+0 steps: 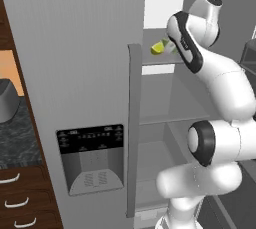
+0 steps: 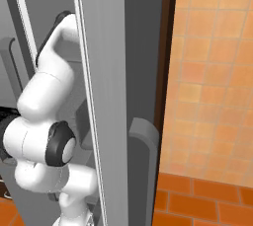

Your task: Place one lemon wedge and one chicken drumstick in each tupperware on the nearby counter, to pack two identical lunches.

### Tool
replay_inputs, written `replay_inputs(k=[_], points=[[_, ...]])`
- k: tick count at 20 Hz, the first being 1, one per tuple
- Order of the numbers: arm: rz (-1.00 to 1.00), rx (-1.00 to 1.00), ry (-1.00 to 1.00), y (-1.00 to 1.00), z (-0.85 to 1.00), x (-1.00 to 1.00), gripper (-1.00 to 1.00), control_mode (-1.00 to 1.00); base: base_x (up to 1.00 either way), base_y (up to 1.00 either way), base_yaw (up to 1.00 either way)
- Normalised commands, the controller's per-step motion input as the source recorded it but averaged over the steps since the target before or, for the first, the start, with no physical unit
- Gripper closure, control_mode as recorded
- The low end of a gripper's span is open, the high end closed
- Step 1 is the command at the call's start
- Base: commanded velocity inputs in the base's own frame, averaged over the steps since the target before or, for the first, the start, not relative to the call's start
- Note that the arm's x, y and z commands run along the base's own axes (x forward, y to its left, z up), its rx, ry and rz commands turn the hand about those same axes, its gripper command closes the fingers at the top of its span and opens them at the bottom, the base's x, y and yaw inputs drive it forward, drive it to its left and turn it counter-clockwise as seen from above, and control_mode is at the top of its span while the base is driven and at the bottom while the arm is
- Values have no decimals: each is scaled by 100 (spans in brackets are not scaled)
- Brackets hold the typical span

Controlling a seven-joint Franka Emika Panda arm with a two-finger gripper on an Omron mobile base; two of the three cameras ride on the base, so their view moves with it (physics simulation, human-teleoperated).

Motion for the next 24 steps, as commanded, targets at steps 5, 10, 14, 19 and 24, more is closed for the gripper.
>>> replay_inputs(k=[5, 10, 14, 19, 24], points=[[-6, 0, -1, 0, 19, -100, 100, -100, 0, 0, 0], [-1, 0, 2, 0, 26, -100, 100, -100, 0, 0, 0], [-7, -6, 0, 3, -13, -100, 100, -100, 0, 0, 0], [-3, -11, 0, 10, -36, -100, 100, -100, 0, 0, 0], [0, -3, 0, 3, -12, -20, 100, 100, -80, 28, 0]])
